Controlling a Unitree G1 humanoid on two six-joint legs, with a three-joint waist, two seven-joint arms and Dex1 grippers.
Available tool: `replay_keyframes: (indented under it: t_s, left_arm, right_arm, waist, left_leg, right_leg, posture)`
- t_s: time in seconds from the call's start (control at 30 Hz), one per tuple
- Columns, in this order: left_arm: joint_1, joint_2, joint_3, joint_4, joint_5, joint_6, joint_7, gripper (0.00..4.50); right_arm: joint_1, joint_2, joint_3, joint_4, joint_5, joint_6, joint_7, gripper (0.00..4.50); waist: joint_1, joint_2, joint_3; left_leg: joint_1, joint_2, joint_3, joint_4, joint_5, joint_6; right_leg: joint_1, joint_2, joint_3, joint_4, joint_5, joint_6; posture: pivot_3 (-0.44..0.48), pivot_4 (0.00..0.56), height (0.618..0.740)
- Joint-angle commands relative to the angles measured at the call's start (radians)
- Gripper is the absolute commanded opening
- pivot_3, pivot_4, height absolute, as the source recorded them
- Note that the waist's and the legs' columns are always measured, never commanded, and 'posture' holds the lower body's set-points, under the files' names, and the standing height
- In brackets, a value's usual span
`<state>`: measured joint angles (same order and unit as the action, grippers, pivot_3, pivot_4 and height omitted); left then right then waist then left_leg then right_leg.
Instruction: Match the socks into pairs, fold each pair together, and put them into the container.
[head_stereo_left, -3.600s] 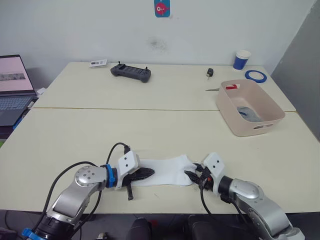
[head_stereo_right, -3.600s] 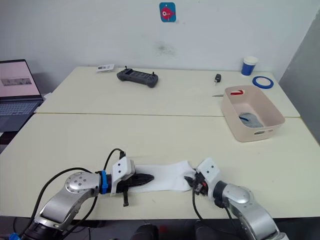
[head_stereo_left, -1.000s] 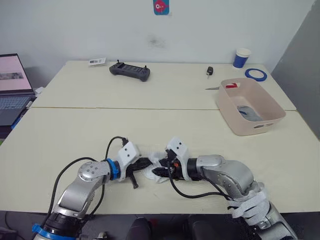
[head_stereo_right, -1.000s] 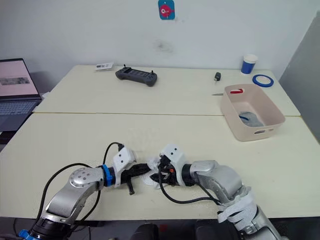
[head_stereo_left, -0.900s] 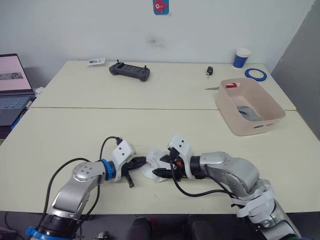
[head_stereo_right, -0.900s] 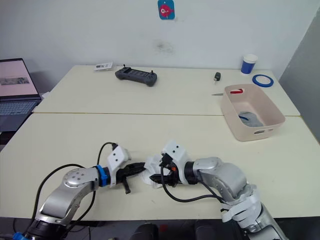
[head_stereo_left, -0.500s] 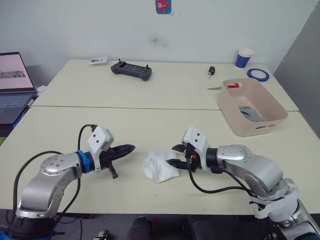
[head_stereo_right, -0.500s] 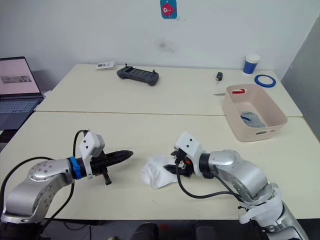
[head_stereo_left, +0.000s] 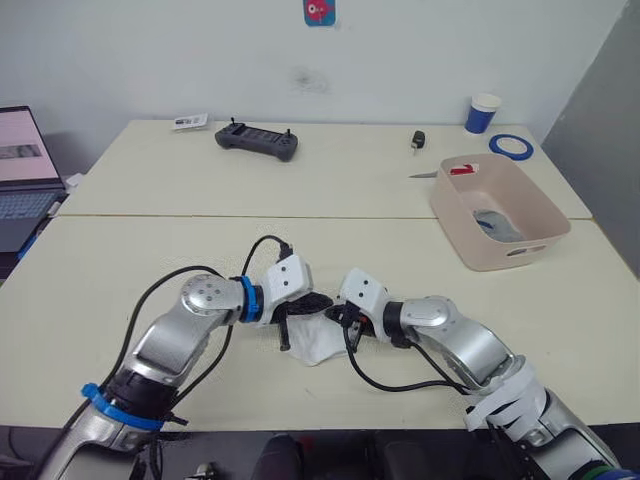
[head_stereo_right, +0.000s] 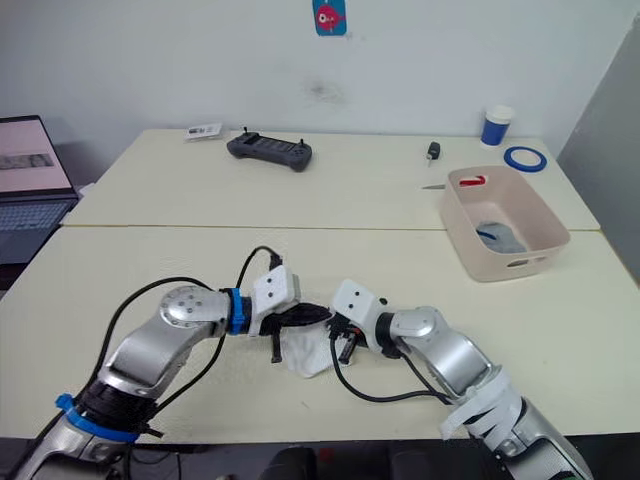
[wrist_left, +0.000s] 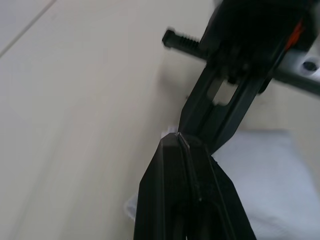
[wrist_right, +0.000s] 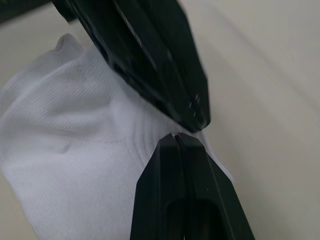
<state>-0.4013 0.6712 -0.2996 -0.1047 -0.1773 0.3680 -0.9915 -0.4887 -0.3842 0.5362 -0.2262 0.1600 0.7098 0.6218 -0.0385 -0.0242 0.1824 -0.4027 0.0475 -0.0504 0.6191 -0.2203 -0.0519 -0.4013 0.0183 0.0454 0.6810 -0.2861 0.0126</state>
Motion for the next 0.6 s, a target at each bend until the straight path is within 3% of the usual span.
replay_keyframes:
  t_s: [0.03, 0.3, 0.47, 0.6]
  left_arm:
    - [0.018, 0.0, -0.003, 0.066, 0.052, -0.061, 0.009, 0.0]
    - [0.091, 0.024, 0.037, 0.075, 0.056, -0.084, 0.014, 0.0]
    - [0.125, 0.068, 0.154, -0.042, -0.067, -0.124, -0.062, 0.0]
    - [0.109, 0.107, 0.181, -0.176, -0.177, -0.031, -0.135, 0.0]
  right_arm:
    - [0.002, -0.008, 0.001, -0.022, -0.026, -0.008, 0.015, 0.01]
    - [0.062, -0.099, -0.048, -0.094, -0.027, -0.001, 0.062, 0.01]
    - [0.106, -0.168, -0.133, -0.218, 0.033, -0.048, 0.132, 0.01]
    - [0.089, -0.165, -0.164, -0.273, 0.089, -0.034, 0.175, 0.01]
  waist:
    - [0.001, 0.0, 0.0]
    - [0.004, 0.0, -0.001]
    - [0.0, 0.0, -0.001]
    - [0.003, 0.0, 0.0]
  left_leg:
    - [-0.001, 0.0, 0.0, 0.0, 0.0, 0.0]
    - [-0.001, 0.0, 0.0, 0.001, 0.0, 0.0]
    - [0.001, 0.0, 0.0, 0.0, 0.0, 0.0]
    - [0.0, 0.0, 0.0, 0.0, 0.0, 0.0]
  right_leg:
    - [-0.001, 0.0, 0.0, 0.0, 0.0, 0.0]
    - [-0.001, -0.001, 0.0, 0.001, 0.0, 0.0]
    - [0.001, -0.001, 0.0, 0.001, 0.0, 0.0]
    - [0.0, -0.001, -0.001, 0.001, 0.0, 0.0]
  posture:
    - [0.0, 0.15, 0.74]
    - [0.0, 0.15, 0.74]
    - [0.0, 0.15, 0.74]
    - [0.0, 0.15, 0.74]
